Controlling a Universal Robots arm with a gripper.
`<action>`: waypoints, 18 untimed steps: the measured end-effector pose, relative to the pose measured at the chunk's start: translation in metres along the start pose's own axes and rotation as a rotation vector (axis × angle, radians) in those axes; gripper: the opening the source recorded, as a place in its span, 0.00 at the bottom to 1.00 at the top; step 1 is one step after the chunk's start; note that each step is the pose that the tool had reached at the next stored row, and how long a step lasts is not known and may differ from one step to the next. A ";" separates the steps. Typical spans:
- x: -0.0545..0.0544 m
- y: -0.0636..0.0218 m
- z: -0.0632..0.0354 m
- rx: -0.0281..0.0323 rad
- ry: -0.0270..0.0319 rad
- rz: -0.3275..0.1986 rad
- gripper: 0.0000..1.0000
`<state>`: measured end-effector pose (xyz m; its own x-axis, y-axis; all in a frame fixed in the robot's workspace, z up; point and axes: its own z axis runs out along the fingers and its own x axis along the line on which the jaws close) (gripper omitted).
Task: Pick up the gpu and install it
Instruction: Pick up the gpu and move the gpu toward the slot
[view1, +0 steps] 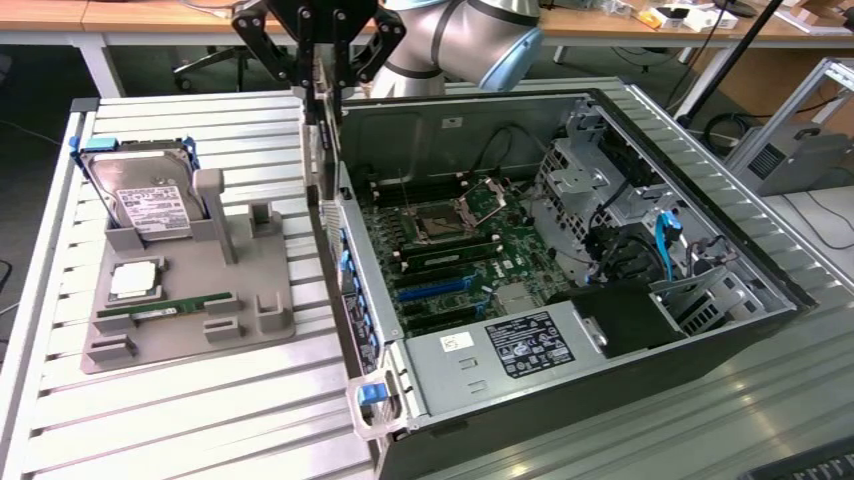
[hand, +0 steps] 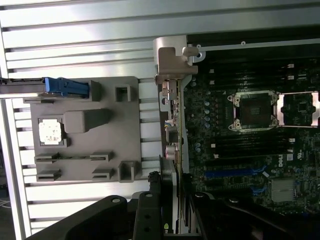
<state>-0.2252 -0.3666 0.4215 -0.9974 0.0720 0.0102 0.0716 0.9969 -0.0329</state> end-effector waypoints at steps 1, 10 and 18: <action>0.000 0.0000 0.0000 0.0000 0.0001 0.000 0.27; -0.002 0.0002 0.0002 0.0002 0.0000 0.000 0.27; -0.004 0.0003 0.0004 0.0002 0.0000 0.000 0.27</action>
<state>-0.2217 -0.3666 0.4210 -0.9974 0.0720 0.0103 0.0716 0.9969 -0.0331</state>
